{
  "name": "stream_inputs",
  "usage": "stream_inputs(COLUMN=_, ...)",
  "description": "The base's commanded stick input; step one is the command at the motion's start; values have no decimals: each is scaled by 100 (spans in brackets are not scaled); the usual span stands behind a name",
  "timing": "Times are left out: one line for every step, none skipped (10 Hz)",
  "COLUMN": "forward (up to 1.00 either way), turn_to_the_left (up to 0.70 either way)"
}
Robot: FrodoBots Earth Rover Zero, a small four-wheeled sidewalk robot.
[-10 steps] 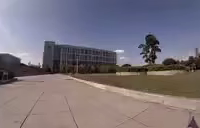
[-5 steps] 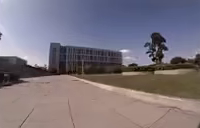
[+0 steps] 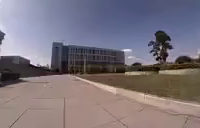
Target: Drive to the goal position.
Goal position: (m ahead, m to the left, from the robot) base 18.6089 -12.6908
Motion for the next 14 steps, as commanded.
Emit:
stream_inputs(forward=70, turn_to_the_left=0)
stream_inputs(forward=70, turn_to_the_left=0)
stream_inputs(forward=70, turn_to_the_left=0)
stream_inputs(forward=70, turn_to_the_left=0)
stream_inputs(forward=70, turn_to_the_left=0)
stream_inputs(forward=70, turn_to_the_left=0)
stream_inputs(forward=70, turn_to_the_left=0)
stream_inputs(forward=70, turn_to_the_left=0)
stream_inputs(forward=70, turn_to_the_left=0)
stream_inputs(forward=70, turn_to_the_left=14)
stream_inputs(forward=70, turn_to_the_left=35)
stream_inputs(forward=70, turn_to_the_left=35)
stream_inputs(forward=70, turn_to_the_left=10)
stream_inputs(forward=70, turn_to_the_left=0)
